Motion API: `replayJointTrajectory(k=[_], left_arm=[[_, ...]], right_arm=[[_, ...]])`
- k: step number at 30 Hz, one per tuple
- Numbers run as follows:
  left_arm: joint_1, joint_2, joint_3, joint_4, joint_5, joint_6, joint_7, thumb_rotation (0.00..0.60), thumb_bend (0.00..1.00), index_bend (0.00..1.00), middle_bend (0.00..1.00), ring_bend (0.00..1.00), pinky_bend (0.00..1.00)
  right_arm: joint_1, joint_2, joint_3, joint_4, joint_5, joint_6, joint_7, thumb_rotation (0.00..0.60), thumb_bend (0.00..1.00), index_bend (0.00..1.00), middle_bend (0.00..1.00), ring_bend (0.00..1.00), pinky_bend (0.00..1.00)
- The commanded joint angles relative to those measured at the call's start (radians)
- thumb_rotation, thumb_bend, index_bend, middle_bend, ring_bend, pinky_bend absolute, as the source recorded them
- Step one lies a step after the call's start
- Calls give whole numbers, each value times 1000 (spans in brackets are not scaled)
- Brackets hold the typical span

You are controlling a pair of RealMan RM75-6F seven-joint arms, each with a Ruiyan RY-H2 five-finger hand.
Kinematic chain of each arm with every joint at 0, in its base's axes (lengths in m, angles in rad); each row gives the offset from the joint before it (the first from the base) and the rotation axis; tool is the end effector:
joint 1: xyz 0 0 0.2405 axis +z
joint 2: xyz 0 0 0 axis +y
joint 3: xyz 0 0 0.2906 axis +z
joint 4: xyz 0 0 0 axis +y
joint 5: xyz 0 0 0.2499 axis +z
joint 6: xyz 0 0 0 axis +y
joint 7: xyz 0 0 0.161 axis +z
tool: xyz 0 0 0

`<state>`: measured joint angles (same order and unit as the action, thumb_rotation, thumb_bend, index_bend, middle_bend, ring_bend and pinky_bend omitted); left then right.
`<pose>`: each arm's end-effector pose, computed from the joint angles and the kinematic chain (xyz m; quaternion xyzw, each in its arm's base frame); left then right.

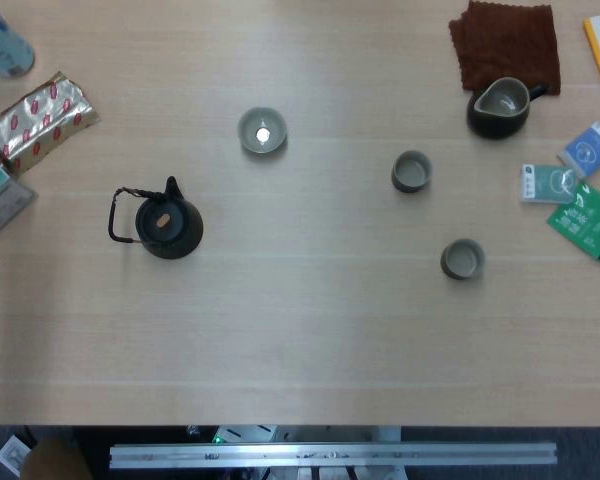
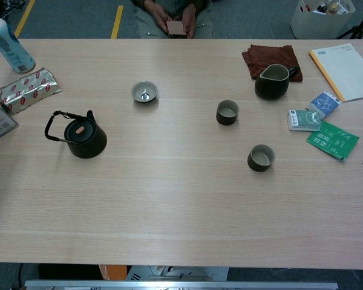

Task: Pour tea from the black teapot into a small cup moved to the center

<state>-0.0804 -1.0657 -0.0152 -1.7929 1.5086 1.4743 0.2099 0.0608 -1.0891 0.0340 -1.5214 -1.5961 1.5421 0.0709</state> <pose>-0.3225 0.1904 0.1312 -0.6255 -0.3739 -0.3521 0.5874 -0.3693 -0.1922 0.1586 0.6184 -0.3484 0.3960 0.5827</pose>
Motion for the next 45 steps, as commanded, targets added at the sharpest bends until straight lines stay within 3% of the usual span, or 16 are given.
replayJointTrajectory(k=[1,25,38,45], left_arm=[[-1,0,-1,-1,-1,-2,1,600,396,210,235,178,169],[-35,19,-10,-39,20,-31,18,600,396,216,236,181,169],[-145,-9,-24,-61,9,-193,20,600,395,202,227,182,169],[-224,-28,-24,-71,-7,-313,60,600,379,131,209,181,169]], right_arm=[[0,0,0,1,1,-2,0,600,121,335,325,200,222],[34,18,8,-16,-38,-12,-4,600,121,335,325,200,222],[51,46,26,-34,-52,7,-1,600,121,335,325,200,222],[46,56,31,-39,-38,16,-1,600,120,335,325,200,222]])
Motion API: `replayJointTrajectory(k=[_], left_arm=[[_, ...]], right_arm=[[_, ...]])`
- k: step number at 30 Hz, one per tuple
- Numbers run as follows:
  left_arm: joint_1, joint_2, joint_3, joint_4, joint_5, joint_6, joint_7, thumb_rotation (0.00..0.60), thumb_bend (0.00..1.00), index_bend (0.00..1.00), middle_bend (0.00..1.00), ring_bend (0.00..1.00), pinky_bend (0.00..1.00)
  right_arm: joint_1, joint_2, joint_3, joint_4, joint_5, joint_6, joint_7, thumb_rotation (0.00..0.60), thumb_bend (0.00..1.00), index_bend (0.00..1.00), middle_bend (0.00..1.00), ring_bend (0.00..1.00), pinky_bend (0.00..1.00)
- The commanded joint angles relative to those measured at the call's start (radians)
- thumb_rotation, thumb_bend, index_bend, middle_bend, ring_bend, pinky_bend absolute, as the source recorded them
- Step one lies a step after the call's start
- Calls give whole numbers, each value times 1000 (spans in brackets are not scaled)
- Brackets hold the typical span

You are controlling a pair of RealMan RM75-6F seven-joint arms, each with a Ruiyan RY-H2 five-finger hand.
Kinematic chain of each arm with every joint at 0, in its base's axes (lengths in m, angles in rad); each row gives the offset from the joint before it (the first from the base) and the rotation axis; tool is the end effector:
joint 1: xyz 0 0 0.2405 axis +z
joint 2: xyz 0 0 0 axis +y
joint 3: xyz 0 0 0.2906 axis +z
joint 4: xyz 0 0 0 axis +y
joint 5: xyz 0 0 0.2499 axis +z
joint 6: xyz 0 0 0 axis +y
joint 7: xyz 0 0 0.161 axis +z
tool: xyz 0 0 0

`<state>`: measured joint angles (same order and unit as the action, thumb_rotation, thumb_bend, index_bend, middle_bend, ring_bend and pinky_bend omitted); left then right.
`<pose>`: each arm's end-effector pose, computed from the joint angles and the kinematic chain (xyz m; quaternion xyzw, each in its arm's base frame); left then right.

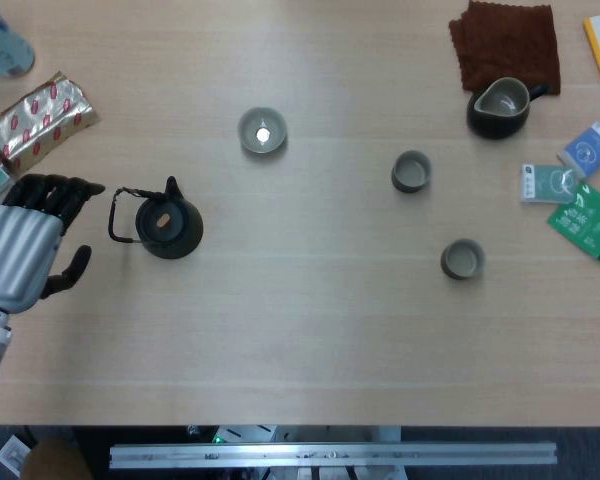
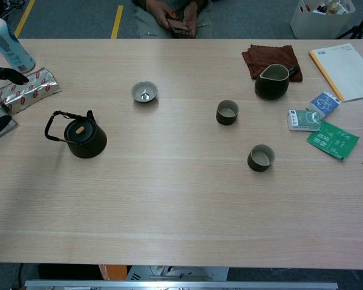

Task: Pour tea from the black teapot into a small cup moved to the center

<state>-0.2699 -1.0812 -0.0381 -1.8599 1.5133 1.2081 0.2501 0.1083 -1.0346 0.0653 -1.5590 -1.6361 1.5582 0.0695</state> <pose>-0.2685 0.2418 0.0833 -0.7176 -0.3711 -0.3496 0.4744 -0.3452 -0.2153 0.1779 0.6334 -0.3054 0.4247 0.5703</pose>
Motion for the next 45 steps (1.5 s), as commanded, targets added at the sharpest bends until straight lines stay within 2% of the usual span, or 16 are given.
replayJointTrajectory(k=[1,9,12,16,23,31,45], left_arm=[[-44,-18,-2,-2,-18,-61,25,600,369,111,202,178,169],[-119,-74,-12,25,-73,-160,73,600,335,5,111,92,157],[-145,-87,-11,37,-102,-201,97,600,332,0,52,30,145],[-168,-104,-12,53,-135,-230,101,600,332,0,2,1,138],[-200,-139,-15,96,-181,-255,113,600,332,0,0,0,138],[-215,-170,6,139,-212,-271,125,600,332,0,0,0,117],[-240,-246,9,283,-250,-288,82,600,332,0,0,0,86]], right_arm=[[-2,2,-1,-1,4,0,0,600,120,335,325,200,222],[-8,2,-6,-4,11,0,-2,600,121,335,325,200,222],[-10,2,-9,-3,12,-3,-1,600,121,335,325,200,222],[-15,2,-13,0,16,-2,2,600,121,335,324,200,222],[-24,-1,-15,8,21,6,12,600,121,335,324,200,222],[-29,-5,-20,12,23,5,22,600,121,335,325,200,222],[-36,-4,-24,9,24,7,34,600,121,335,324,200,222]])
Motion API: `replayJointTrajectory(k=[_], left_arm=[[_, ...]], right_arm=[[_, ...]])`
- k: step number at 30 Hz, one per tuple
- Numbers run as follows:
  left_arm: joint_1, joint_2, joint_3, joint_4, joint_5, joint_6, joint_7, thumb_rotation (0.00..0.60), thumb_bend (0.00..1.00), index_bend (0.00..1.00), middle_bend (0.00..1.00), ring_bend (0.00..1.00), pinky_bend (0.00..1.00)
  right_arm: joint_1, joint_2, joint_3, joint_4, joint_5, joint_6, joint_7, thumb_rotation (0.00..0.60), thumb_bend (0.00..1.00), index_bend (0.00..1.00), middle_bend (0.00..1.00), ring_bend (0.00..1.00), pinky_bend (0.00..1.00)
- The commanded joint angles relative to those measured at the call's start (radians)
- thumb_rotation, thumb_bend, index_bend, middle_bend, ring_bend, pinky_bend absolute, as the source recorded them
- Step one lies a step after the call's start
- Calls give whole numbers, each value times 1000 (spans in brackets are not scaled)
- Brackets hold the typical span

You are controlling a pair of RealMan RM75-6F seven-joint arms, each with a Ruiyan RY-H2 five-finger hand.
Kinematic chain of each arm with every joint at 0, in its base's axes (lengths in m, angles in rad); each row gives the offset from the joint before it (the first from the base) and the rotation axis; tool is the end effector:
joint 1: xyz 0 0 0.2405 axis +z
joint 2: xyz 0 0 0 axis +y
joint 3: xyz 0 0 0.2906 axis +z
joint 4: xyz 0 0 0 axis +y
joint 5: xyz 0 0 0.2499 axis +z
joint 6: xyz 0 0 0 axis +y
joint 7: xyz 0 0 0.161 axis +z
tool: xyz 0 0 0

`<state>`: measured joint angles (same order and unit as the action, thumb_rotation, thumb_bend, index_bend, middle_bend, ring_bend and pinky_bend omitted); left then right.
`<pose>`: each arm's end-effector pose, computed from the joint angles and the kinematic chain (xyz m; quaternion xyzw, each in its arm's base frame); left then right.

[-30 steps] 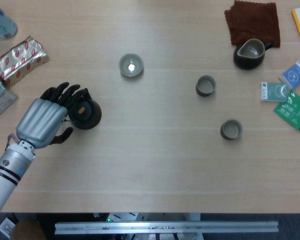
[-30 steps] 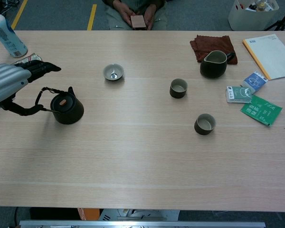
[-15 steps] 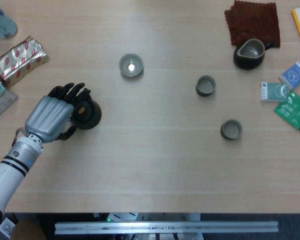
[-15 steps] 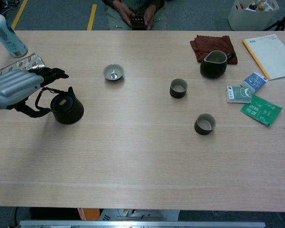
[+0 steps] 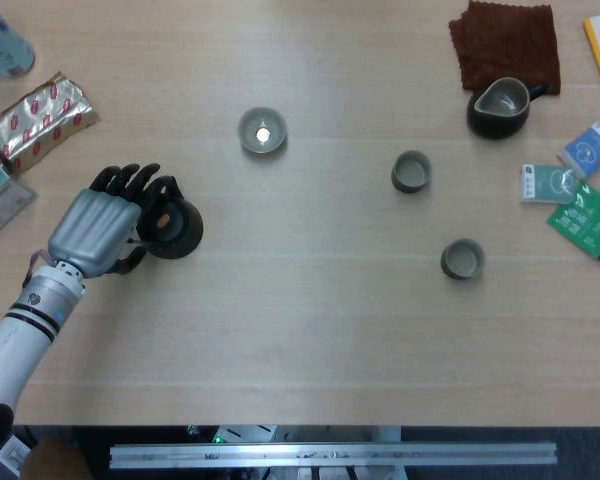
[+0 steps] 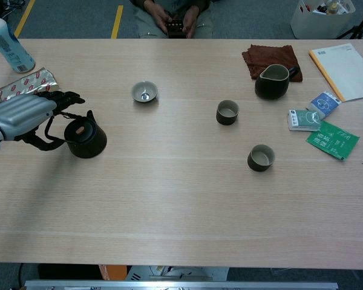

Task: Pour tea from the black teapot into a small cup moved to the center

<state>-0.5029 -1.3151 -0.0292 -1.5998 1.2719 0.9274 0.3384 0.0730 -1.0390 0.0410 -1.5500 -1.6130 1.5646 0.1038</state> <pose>-0.2819 0.3071 -0.0115 -0.7791 -0.3846 -0.2509 0.4268 -0.3595 -0.1978 0.1766 0.6190 -0.3359 0.4146 0.5763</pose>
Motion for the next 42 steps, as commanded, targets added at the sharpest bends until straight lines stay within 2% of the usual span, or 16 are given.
replayJointTrajectory(k=[1,14,32,36,42], left_arm=[[-9,-15,0,30,-12,-11,-7,600,332,0,0,0,86],[-39,-17,9,101,-47,-47,9,600,332,0,0,0,81],[-110,-32,-32,191,-132,-100,29,600,332,0,0,0,81],[-111,-9,-35,156,-156,-84,52,600,332,0,0,0,81],[-101,62,-40,38,-208,-40,94,600,332,0,0,0,81]], right_arm=[[-2,0,0,-1,1,2,0,600,121,335,324,201,222],[-12,3,-2,-8,5,6,-4,600,121,335,325,201,222],[-33,5,-5,-18,15,22,-10,600,121,335,325,200,222],[-38,4,-5,-13,15,27,-5,600,121,335,325,200,222],[-37,-1,-5,-2,12,23,8,600,121,335,325,200,222]])
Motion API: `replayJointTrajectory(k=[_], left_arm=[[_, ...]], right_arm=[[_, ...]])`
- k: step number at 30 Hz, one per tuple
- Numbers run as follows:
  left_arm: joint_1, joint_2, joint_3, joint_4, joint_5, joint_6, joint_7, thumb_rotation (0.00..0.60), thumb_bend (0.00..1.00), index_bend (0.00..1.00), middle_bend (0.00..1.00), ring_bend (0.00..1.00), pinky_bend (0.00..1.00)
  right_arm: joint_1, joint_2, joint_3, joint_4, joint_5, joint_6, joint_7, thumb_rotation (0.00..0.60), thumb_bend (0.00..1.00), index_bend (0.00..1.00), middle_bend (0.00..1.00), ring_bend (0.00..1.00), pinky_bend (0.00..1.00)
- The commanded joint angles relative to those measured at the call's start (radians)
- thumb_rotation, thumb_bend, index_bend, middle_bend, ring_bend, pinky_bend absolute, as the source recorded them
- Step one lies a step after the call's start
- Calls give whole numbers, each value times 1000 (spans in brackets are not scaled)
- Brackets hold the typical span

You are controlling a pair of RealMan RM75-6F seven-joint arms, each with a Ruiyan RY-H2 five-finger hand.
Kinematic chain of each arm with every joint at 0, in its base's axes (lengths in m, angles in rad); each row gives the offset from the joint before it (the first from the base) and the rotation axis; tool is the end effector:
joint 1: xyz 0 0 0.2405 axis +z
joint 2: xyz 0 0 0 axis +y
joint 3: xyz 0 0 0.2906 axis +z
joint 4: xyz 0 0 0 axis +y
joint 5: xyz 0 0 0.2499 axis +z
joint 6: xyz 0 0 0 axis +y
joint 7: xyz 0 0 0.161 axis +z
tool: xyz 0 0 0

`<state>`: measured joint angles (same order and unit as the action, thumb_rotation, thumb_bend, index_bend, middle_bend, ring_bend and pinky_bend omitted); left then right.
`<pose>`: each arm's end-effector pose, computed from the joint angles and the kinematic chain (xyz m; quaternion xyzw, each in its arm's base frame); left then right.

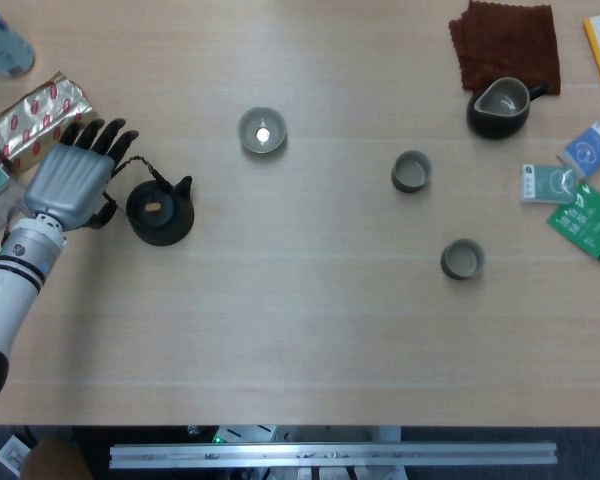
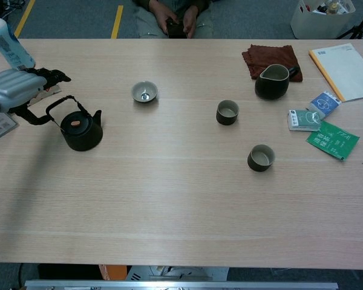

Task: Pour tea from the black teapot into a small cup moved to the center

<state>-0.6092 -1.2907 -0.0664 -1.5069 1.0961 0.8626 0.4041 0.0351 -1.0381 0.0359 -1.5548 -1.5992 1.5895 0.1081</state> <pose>-0.2931 0.3651 0.0135 -0.7688 -0.3666 -0.2106 0.4798 -0.3660 -0.1826 0.1802 0.6034 -0.3462 0.4105 0.5895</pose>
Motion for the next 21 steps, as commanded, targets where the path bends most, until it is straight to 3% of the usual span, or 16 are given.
replayJointTrajectory(k=[1,10,13,15,17,21], left_arm=[[7,48,-3,-73,-46,30,36,600,332,0,3,0,81],[3,77,16,-134,-169,64,132,598,308,118,117,36,81],[-7,65,15,-129,-201,54,136,539,288,137,132,36,81],[-17,57,16,-124,-217,45,142,436,271,150,139,36,81],[-28,48,19,-120,-233,38,155,371,262,162,147,37,81],[-53,30,23,-113,-278,21,181,351,258,170,167,36,81]], right_arm=[[2,-3,0,5,-2,-3,5,600,122,335,325,200,222],[8,-8,-1,19,-10,-12,21,600,122,335,325,200,222],[7,-9,-2,21,-10,-11,25,600,122,335,325,200,222],[4,-8,-3,22,-8,-9,27,600,122,335,324,200,222],[2,-7,-3,23,-6,-9,29,600,122,335,324,200,222],[0,-7,-3,25,-2,-10,34,600,122,335,324,200,222]])
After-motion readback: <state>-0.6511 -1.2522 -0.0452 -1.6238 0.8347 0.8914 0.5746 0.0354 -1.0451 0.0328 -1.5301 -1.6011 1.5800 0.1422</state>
